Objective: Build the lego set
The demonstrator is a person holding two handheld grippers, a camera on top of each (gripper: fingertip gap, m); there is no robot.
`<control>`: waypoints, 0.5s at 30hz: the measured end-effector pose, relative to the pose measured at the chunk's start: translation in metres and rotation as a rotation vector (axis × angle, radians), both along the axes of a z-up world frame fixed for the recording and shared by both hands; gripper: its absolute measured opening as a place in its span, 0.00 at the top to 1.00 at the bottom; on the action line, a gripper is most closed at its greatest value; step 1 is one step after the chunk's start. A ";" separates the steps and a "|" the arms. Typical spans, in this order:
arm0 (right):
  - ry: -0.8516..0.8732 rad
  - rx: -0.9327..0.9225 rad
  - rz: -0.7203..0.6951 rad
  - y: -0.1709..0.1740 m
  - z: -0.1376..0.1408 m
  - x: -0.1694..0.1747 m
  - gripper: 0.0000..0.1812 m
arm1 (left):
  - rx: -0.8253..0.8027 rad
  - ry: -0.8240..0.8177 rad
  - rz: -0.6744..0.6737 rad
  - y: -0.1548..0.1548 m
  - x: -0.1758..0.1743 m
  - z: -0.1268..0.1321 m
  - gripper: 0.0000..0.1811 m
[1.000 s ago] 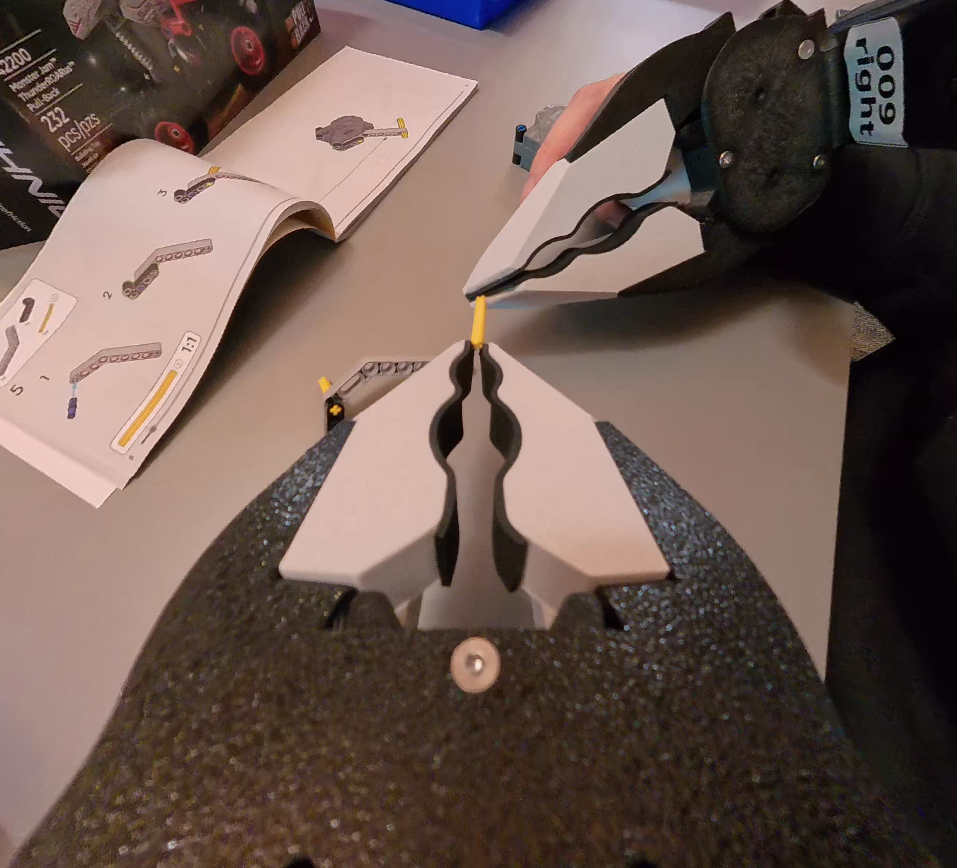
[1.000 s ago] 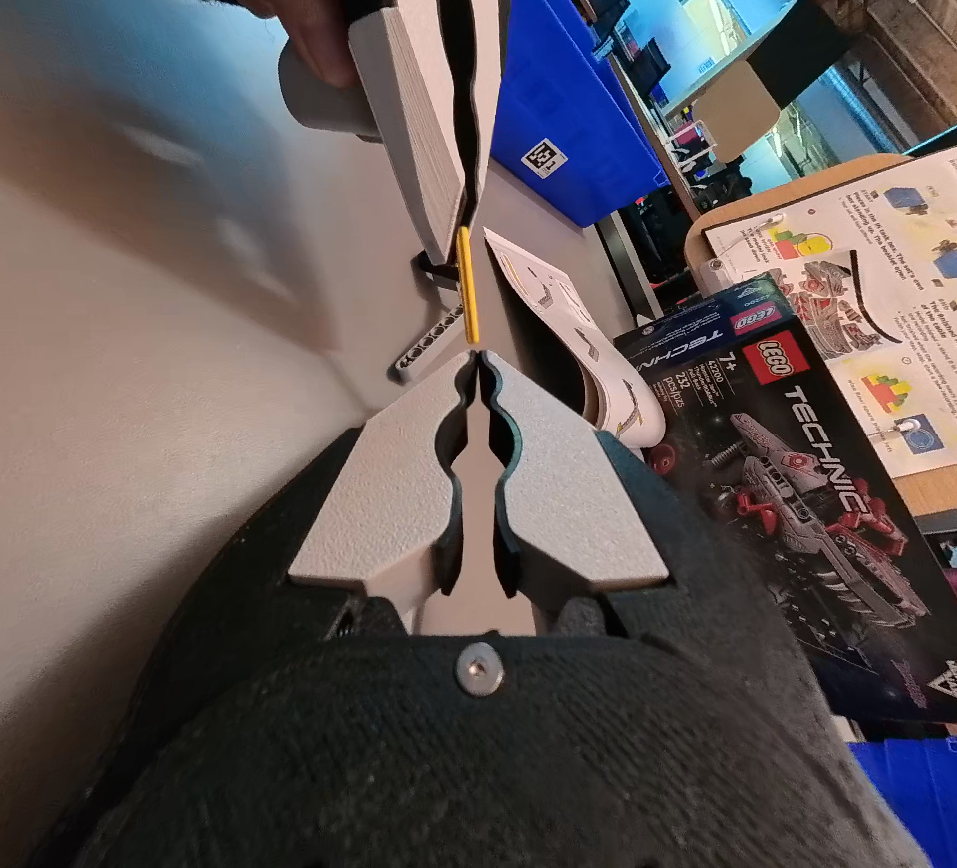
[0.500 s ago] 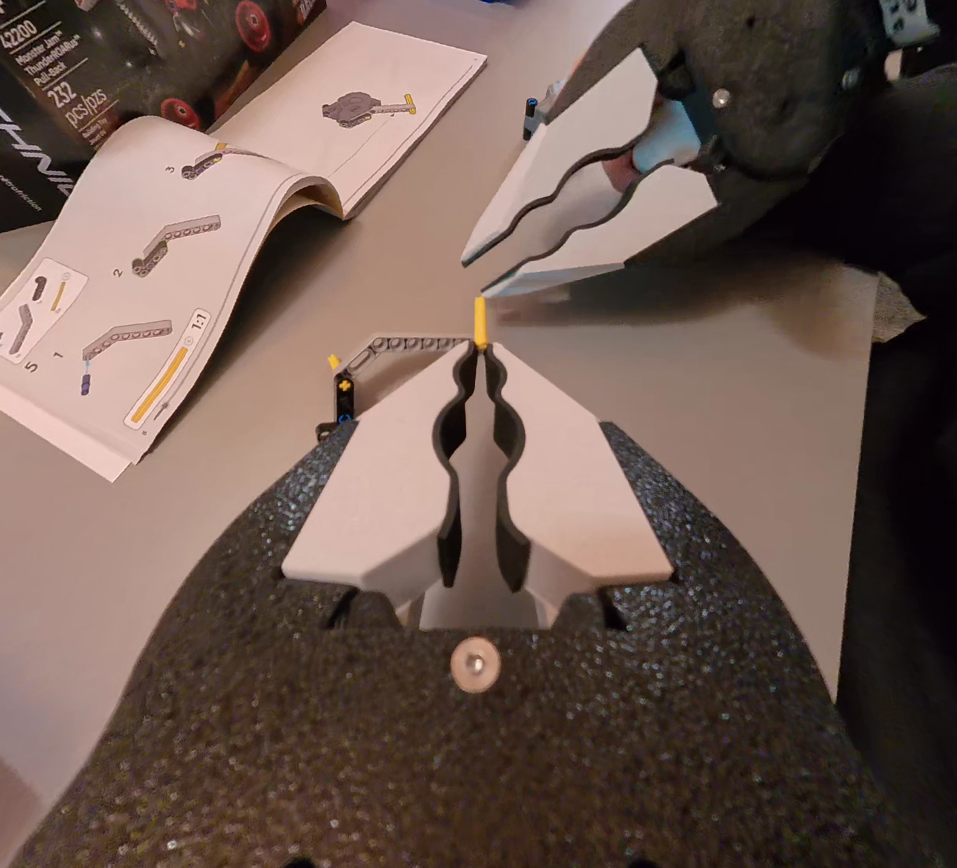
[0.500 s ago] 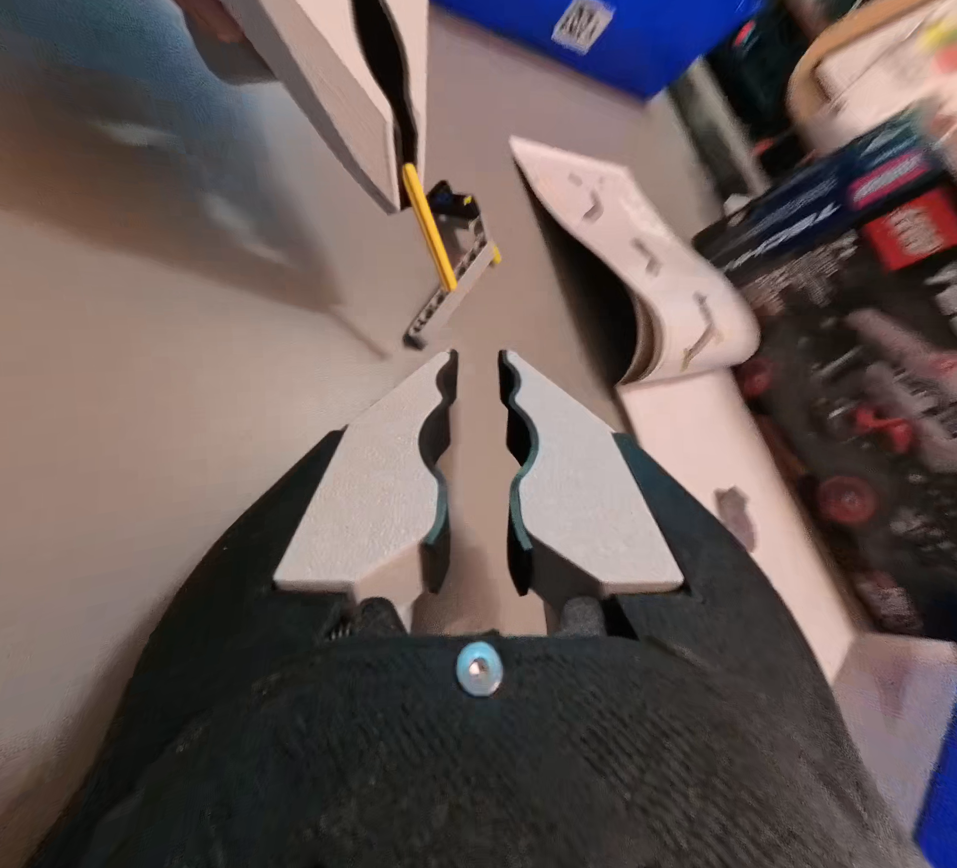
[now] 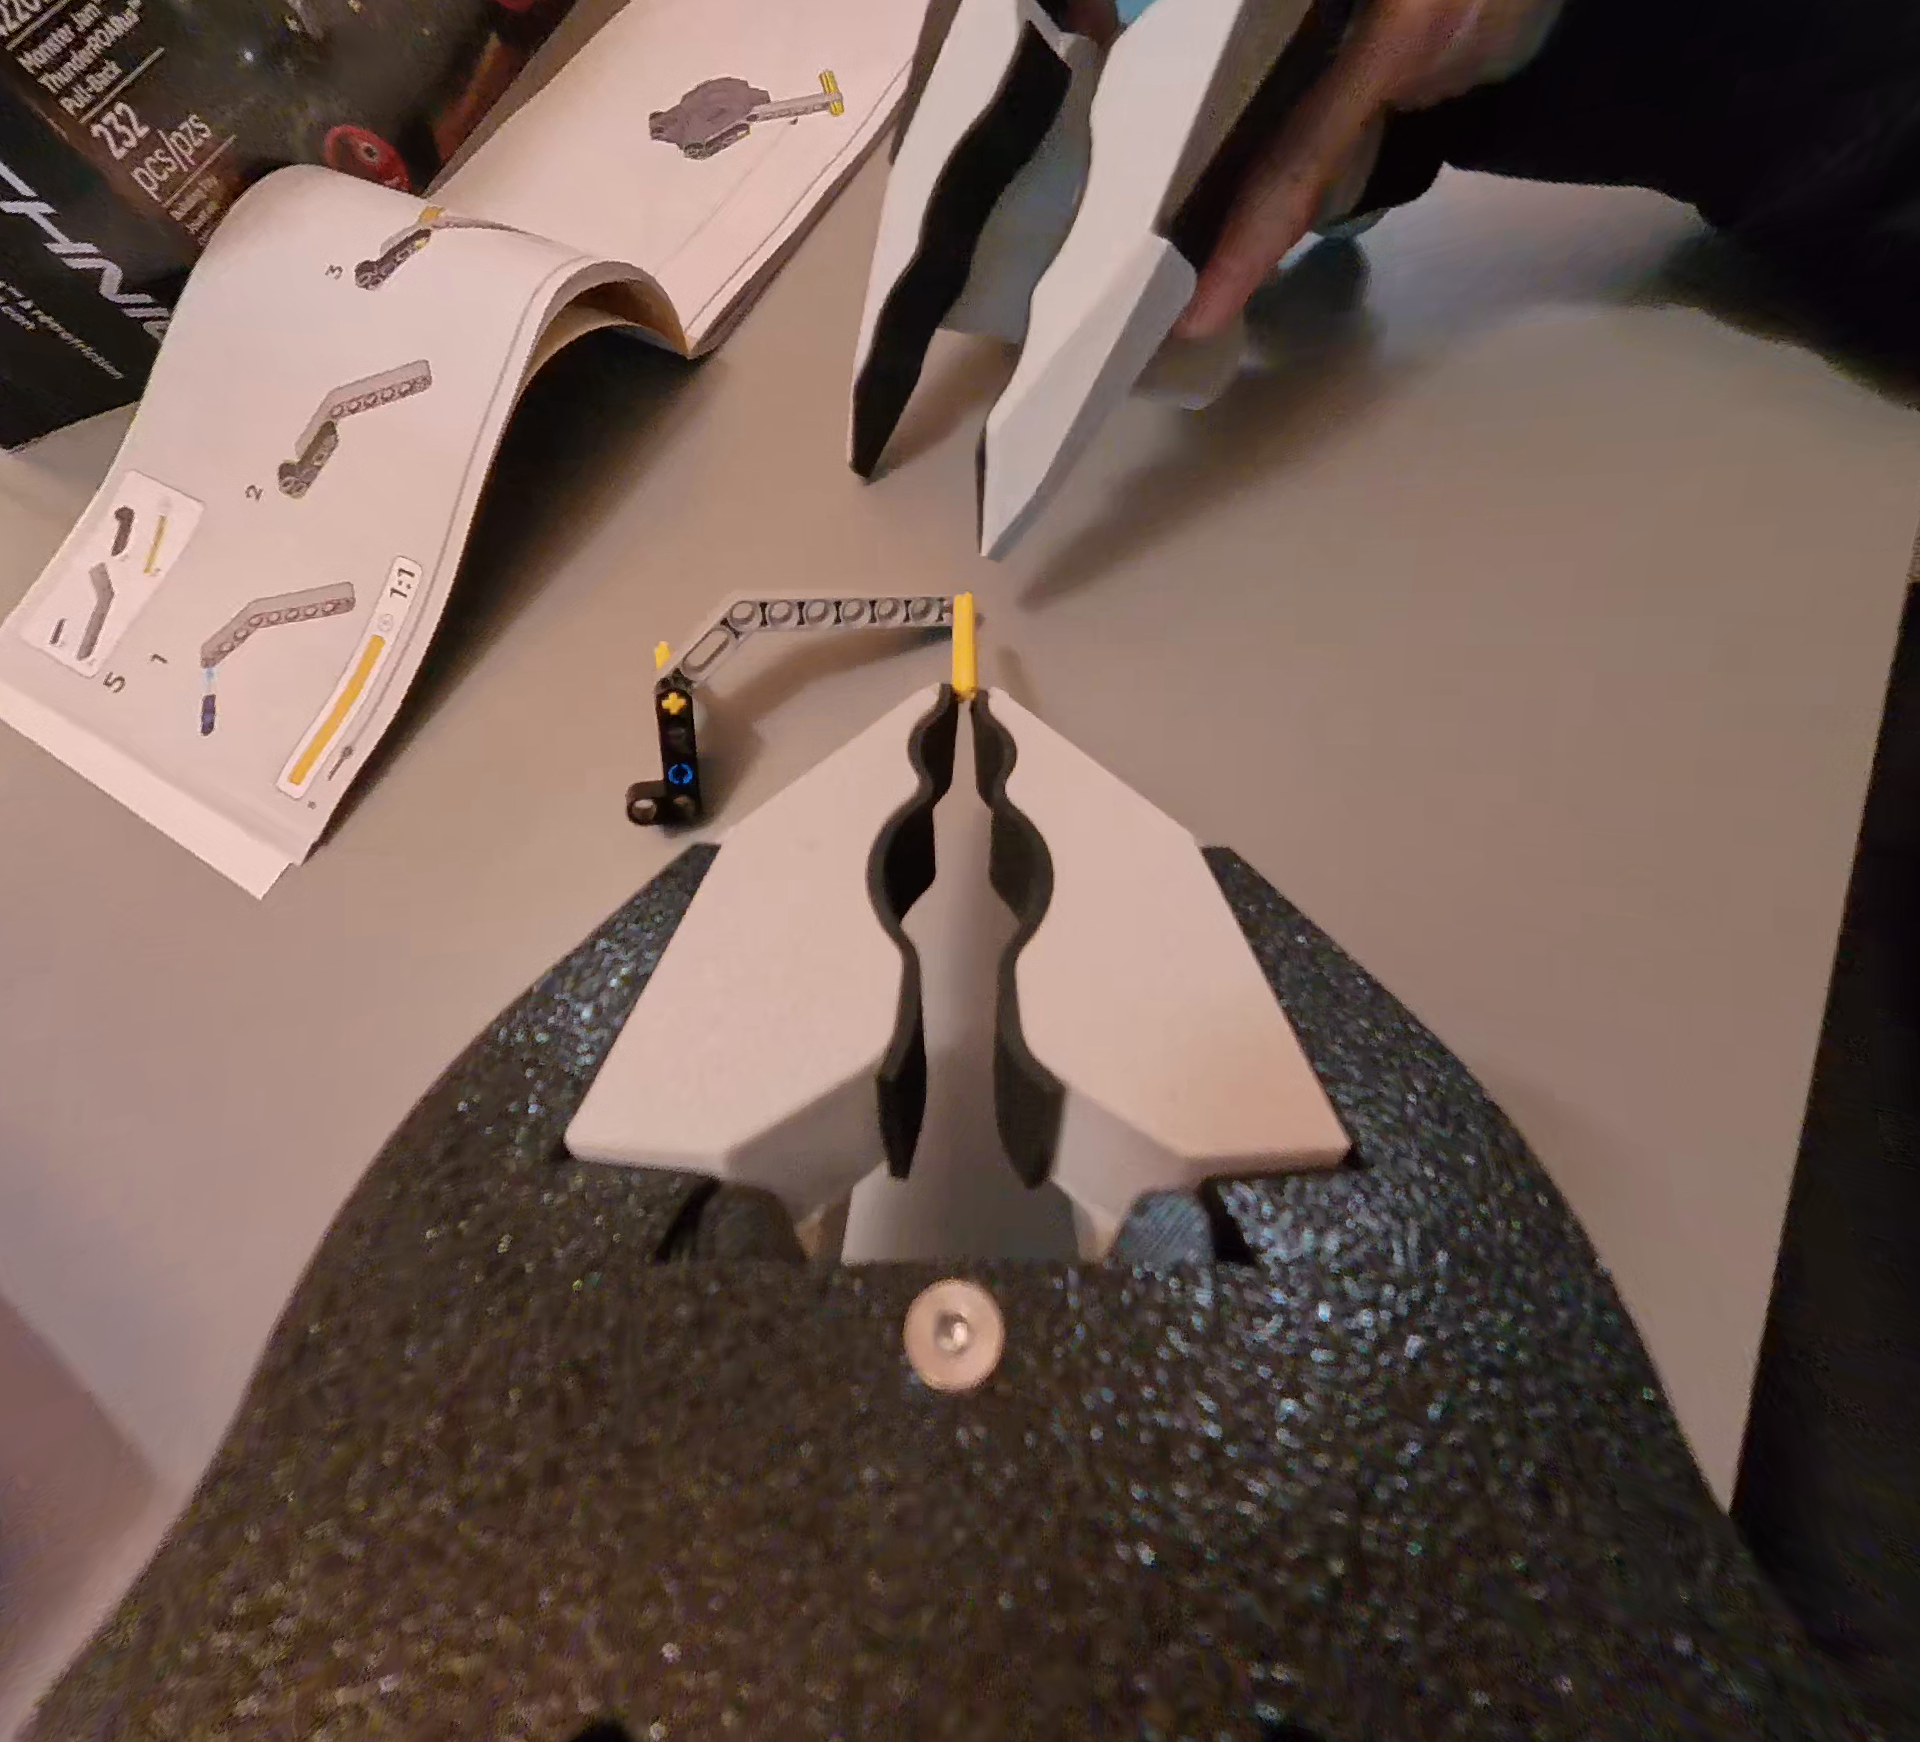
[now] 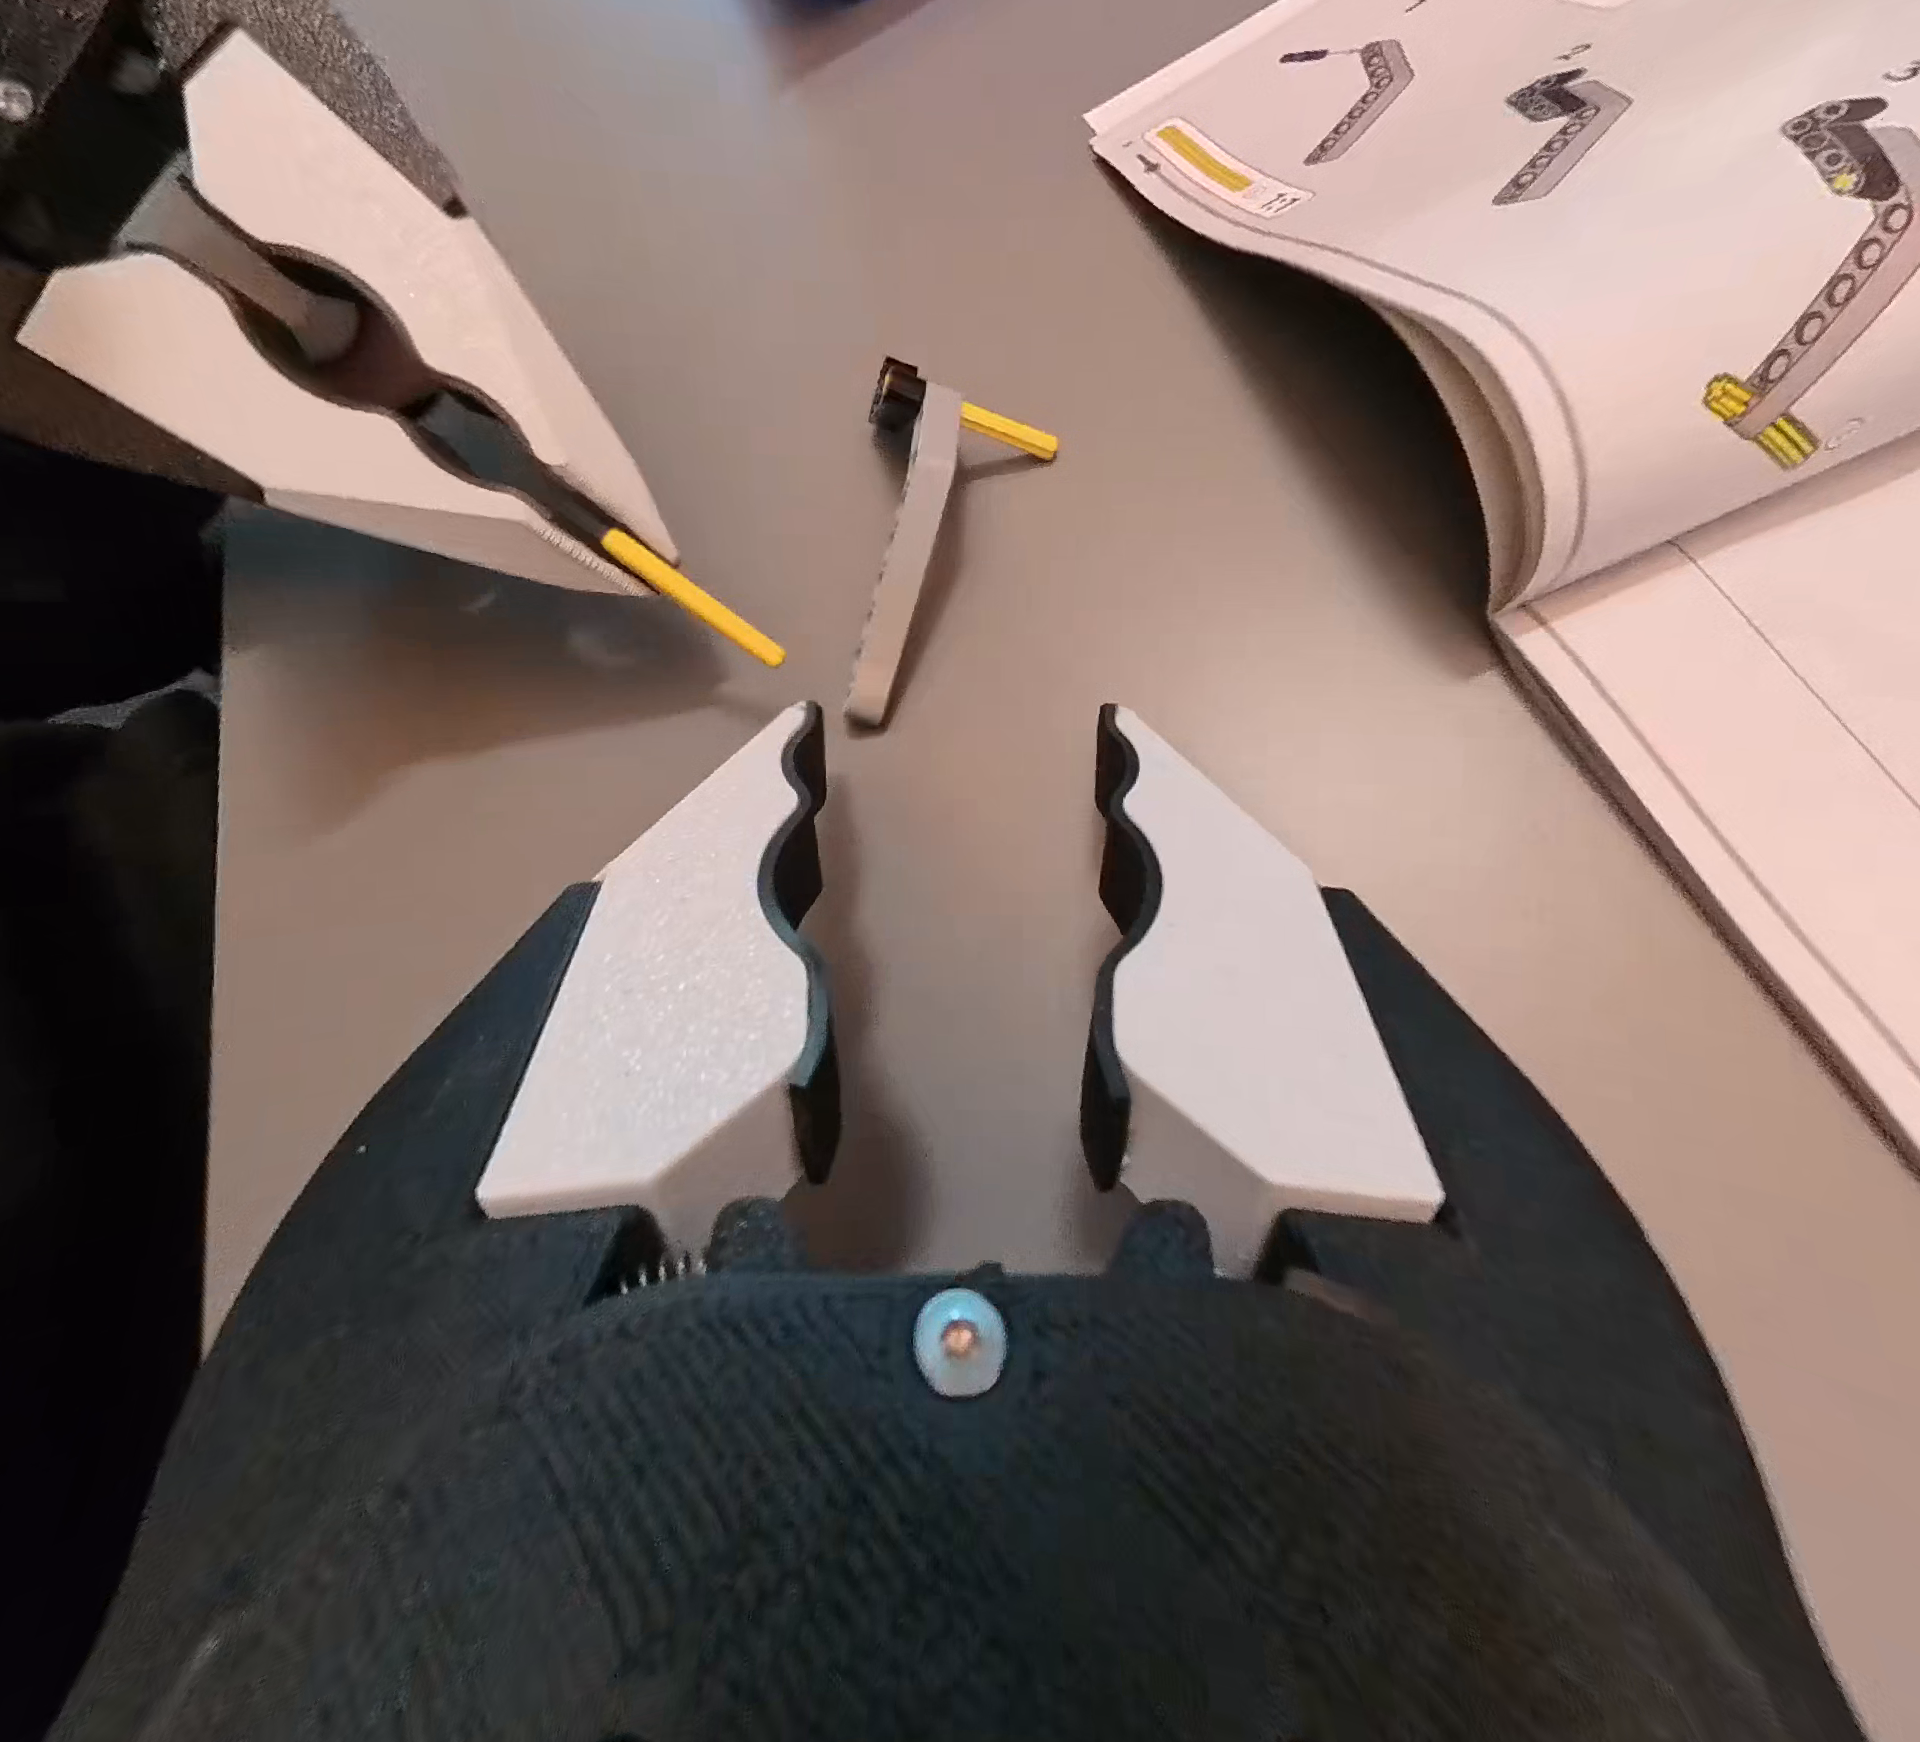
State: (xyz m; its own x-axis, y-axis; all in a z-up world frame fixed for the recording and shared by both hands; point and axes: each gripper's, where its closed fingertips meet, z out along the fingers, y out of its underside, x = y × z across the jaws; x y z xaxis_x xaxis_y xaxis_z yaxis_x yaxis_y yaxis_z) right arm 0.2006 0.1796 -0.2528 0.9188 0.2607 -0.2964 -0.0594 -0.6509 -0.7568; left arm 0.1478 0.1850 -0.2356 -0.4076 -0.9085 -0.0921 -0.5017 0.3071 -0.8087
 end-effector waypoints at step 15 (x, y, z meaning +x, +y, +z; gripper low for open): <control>0.095 0.002 0.040 0.002 0.004 -0.009 0.74 | 0.050 0.046 0.041 -0.002 0.005 -0.011 1.00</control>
State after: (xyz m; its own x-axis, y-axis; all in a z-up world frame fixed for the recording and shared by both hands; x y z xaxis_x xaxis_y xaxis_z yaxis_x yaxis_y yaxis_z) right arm 0.1913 0.1817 -0.2487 0.8757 0.2969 -0.3808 -0.1049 -0.6529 -0.7502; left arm 0.1531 0.1832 -0.2469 -0.3748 -0.9193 -0.1196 -0.5514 0.3248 -0.7685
